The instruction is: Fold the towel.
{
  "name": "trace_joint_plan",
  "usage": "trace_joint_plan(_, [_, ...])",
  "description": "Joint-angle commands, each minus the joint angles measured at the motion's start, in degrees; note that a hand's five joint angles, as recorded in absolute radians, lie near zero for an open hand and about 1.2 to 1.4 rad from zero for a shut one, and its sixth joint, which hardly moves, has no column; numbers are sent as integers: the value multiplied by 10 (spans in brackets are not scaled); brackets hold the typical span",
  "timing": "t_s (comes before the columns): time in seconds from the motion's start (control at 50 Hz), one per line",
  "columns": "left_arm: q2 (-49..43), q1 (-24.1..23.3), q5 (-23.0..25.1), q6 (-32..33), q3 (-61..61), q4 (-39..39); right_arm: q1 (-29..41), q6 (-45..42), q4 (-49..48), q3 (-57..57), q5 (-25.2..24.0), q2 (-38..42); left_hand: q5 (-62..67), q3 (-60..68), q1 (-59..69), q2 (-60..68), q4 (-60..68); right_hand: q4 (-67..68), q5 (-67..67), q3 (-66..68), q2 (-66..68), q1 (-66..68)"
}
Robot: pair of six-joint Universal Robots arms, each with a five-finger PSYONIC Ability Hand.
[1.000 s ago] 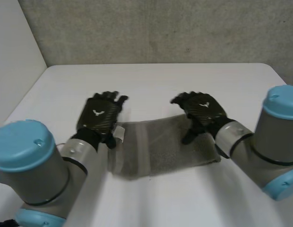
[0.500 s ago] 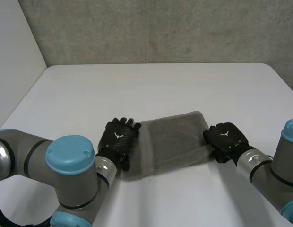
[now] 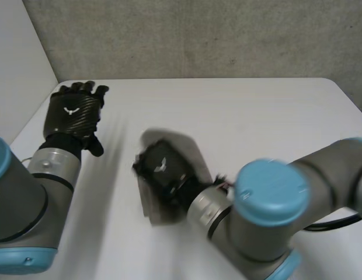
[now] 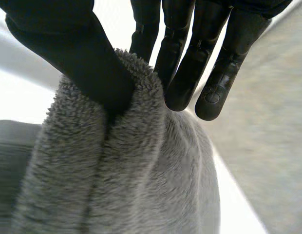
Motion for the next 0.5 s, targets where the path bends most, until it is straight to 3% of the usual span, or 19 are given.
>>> trace_joint_plan(0.02, [-1, 2, 10, -41, -4, -12, 4, 17, 25, -11, -2, 27, -16, 4, 1, 5, 5, -163, -147, -160, -157, -8])
trace_joint_plan(0.06, [-1, 0, 10, -52, 1, -20, -33, 67, 23, -16, 6, -2, -16, 4, 1, 5, 5, -367, -351, -364, -361, -212])
trace_joint_plan(0.08, [-4, 0, 10, -63, 9, -27, -33, 68, 23, -16, 6, -2, -16, 4, 1, 5, 5, -368, -352, -365, -362, -213])
trace_joint_plan(0.1, [-11, -3, 10, -73, 25, -36, -59, 108, 25, -16, 7, -19, -16, 4, 1, 5, 5, -478, -462, -475, -472, -323])
trace_joint_plan(0.12, [-11, -3, 10, -73, 25, -36, -59, 108, 25, -16, 7, -19, -16, 4, 1, 5, 5, -479, -463, -476, -473, -324])
trace_joint_plan(0.14, [-25, -8, 10, -85, 42, -47, -83, 153, 29, -16, 8, -40, -16, 4, 1, 5, 5, -570, -555, -567, -565, -416])
trace_joint_plan(0.22, [-72, -45, 10, -125, 105, -94, -134, 263, 55, -18, 3, -89, -16, 4, 1, 5, 5, -579, -563, -576, -573, -424])
trace_joint_plan(0.3, [-116, -67, 10, -153, 152, -135, -172, 303, 100, -36, -2, -89, -10, 10, 8, 11, 12, -579, -563, -576, -573, -424])
trace_joint_plan(0.5, [-254, -101, 4, -225, 256, -260, -189, 309, 239, -137, -51, 15, -6, 14, 11, 15, 15, -579, -563, -576, -573, -424])
